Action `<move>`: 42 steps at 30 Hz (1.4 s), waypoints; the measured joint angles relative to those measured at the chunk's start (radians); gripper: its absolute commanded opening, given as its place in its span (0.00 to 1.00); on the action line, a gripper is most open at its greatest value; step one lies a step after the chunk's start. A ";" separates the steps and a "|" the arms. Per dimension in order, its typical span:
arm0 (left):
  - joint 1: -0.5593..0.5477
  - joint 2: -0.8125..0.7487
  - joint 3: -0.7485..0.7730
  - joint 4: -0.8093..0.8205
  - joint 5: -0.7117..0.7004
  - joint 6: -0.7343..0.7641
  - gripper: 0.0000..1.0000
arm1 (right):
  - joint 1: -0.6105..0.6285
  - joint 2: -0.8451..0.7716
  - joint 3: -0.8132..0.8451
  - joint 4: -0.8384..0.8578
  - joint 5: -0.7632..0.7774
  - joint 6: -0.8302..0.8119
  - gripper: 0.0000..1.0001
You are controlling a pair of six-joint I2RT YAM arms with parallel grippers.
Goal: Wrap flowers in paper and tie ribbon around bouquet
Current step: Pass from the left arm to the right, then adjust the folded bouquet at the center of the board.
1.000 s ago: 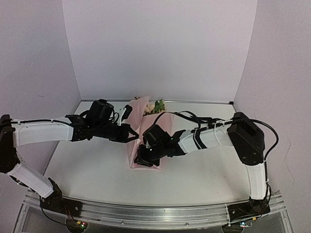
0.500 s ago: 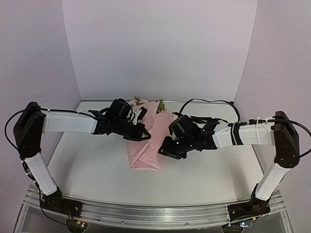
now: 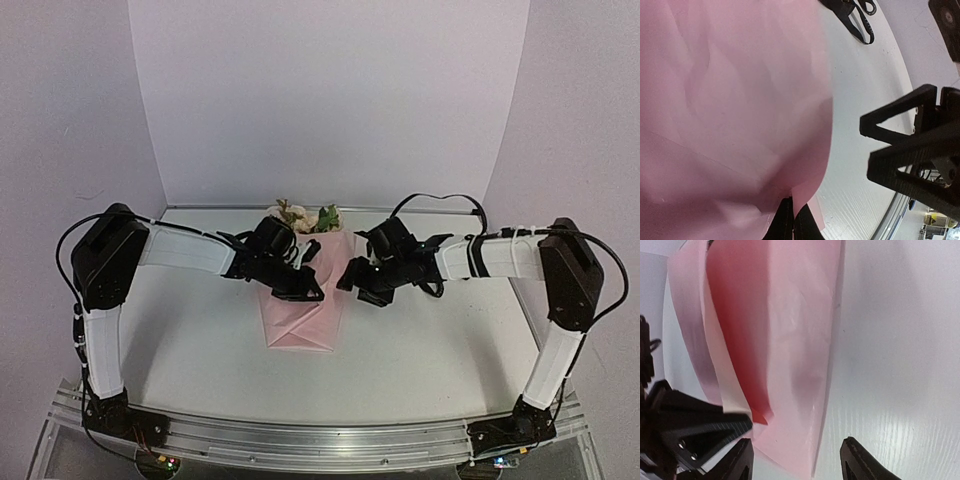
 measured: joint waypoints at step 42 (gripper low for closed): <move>0.074 -0.199 -0.269 0.055 0.091 -0.073 0.21 | -0.048 0.262 0.274 -0.005 -0.028 -0.014 0.02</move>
